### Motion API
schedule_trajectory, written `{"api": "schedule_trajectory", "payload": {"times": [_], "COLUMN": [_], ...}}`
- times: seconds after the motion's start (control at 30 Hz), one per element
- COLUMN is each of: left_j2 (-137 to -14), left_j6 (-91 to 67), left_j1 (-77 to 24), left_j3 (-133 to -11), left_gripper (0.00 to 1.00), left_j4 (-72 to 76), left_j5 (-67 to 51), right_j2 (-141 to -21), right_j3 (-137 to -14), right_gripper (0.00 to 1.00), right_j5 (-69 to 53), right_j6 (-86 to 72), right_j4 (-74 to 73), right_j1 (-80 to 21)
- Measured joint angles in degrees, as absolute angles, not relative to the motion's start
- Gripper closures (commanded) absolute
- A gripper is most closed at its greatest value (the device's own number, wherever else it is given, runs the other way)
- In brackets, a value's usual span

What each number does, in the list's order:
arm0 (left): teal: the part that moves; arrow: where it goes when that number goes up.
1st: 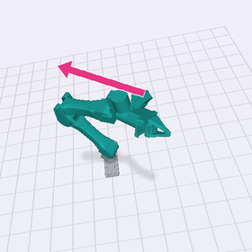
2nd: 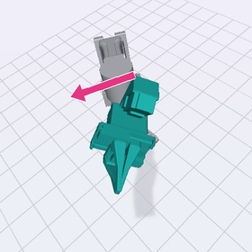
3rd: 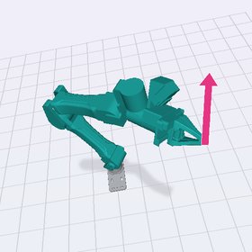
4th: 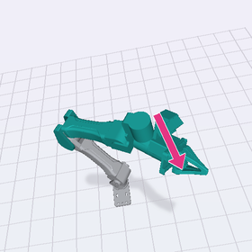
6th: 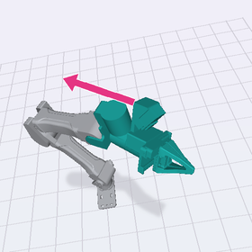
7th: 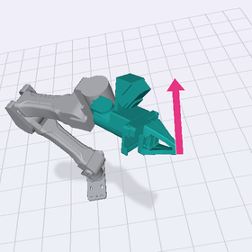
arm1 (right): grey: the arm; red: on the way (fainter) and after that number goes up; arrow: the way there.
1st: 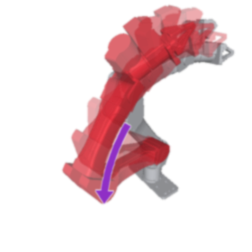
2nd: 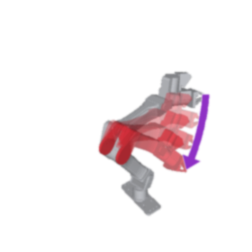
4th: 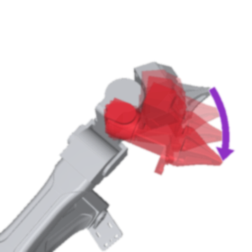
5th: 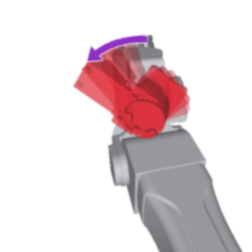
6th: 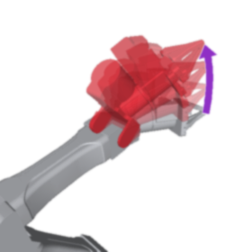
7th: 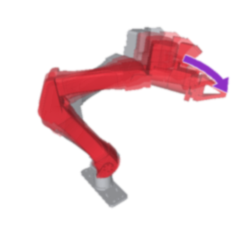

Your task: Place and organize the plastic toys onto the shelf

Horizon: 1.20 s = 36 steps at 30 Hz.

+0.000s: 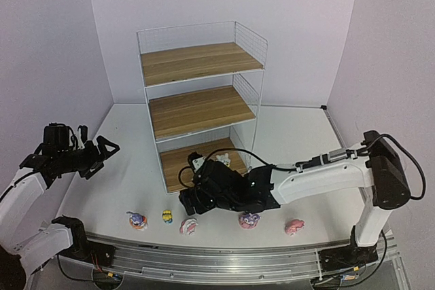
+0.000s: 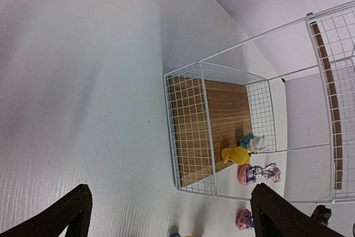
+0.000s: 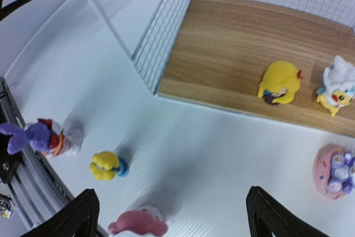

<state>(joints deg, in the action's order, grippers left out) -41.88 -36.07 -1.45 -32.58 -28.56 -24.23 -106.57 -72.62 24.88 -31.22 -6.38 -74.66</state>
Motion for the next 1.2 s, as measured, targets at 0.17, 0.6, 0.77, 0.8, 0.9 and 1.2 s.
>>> {"api": "schedule_trajectory", "payload": {"times": [0.17, 0.6, 0.77, 0.8, 0.9, 1.2], "left_j2": [-42.7, -44.9, -45.0, -45.1, -45.1, -45.1], "left_j6": [-36.1, -35.4, -34.8, -34.6, -34.5, -34.5], "left_j1": [-1.5, -1.5, -1.7, -1.7, -1.9, -2.0], "left_j3": [-32.7, -33.5, -33.5, -33.5, -33.5, -33.5], "left_gripper": [0.00, 0.00, 0.00, 0.00, 0.00, 0.00], "left_j4": [-29.9, -32.6, -33.2, -33.2, -33.2, -33.6], "left_j5": [-24.3, -25.1, -26.0, -26.1, -26.5, -27.1], "right_j2": [-109.2, -124.4, -128.0, -128.7, -130.6, -134.1], "right_j3": [-78.0, -95.2, -97.7, -98.1, -99.9, -103.9], "right_gripper": [0.13, 0.29, 0.34, 0.35, 0.37, 0.50], "right_j5": [25.4, 31.0, 33.2, 33.6, 34.6, 36.0], "right_j6": [-33.7, -42.6, -46.4, -46.8, -47.6, -49.0], "right_j4": [-9.8, -15.9, -17.8, -18.2, -19.2, -20.6], "right_j1": [-79.4, -82.8, -83.3, -83.3, -83.4, -83.3]}}
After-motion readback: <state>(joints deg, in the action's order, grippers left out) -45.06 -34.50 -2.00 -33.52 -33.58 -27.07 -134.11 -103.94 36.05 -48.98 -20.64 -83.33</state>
